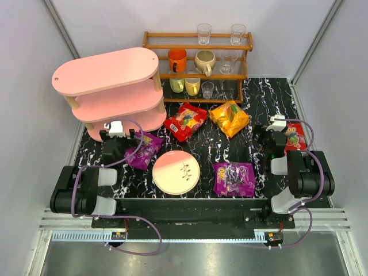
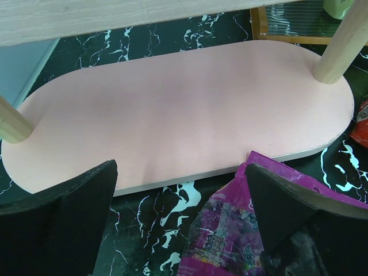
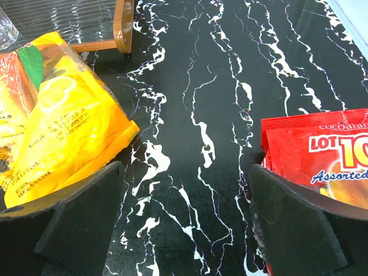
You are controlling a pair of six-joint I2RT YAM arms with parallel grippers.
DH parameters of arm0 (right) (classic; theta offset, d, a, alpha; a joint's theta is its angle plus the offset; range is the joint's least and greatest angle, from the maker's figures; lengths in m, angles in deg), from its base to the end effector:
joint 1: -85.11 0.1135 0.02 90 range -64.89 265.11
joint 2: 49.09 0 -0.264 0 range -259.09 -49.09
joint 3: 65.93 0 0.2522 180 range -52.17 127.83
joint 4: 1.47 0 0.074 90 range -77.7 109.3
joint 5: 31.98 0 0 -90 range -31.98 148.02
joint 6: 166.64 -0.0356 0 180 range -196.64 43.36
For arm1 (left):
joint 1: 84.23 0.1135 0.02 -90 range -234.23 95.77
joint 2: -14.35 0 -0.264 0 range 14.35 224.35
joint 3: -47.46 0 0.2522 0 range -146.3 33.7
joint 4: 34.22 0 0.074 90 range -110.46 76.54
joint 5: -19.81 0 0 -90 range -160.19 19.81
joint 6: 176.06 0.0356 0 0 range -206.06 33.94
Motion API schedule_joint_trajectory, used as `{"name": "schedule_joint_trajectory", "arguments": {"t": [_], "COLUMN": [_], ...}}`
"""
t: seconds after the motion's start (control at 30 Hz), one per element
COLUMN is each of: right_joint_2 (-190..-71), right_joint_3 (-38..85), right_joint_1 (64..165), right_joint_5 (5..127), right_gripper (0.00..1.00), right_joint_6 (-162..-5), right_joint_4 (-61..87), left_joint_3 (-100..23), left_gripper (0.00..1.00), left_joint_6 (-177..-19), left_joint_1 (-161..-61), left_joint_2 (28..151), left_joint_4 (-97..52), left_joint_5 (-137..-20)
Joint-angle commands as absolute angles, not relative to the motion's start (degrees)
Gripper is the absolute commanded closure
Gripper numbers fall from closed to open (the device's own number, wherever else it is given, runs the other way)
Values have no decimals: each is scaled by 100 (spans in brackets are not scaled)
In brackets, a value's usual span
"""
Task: Place and organize the candy bags onto the shelf
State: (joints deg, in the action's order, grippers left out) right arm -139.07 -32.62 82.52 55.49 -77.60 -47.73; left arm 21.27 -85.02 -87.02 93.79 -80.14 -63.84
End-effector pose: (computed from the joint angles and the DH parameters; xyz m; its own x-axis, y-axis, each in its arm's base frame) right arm 0.2659 -0.0136 0.1470 -0.1790 0.0249 -0.9835 0.0915 0.9958 0.0085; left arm 0.2309 -0.0073 0.1570 -0.1285 0.0243 -0.9914 -0.0589 0.9977 0.0321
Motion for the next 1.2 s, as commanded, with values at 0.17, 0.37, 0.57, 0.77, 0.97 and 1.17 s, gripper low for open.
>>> {"name": "schedule_joint_trajectory", "arguments": {"t": [0.17,0.37,0.57,0.77,0.97,1.17], "right_joint_2": [-13795,-13760,-13012,-13627,-14198,-14823], "right_joint_3": [-3099,-3063,-1573,635,1137,1340], "right_joint_1": [8248,8098,8098,8098,8098,8098], "right_joint_5": [5433,5101,3694,4298,6291,7454], "right_gripper": [0,0,0,0,0,0], "right_joint_6": [-7779,-8033,-8744,-9791,-9423,-9351], "right_joint_4": [-4835,-4781,-1671,1095,1080,1301], "left_joint_3": [2025,1955,1077,443,-22,-181], "left_gripper": [1,1,1,1,1,1], "left_joint_6": [-8483,-8588,-9439,-9713,-10100,-10030], "left_joint_1": [-8704,-8678,-9074,-9082,-9073,-9073], "left_joint_2": [9302,9241,7554,7035,6727,6752], "left_joint_4": [-8392,-8156,-5190,-3772,-2699,-2609], "left_joint_5": [-6351,-6011,-4611,-4681,-4523,-4839]}}
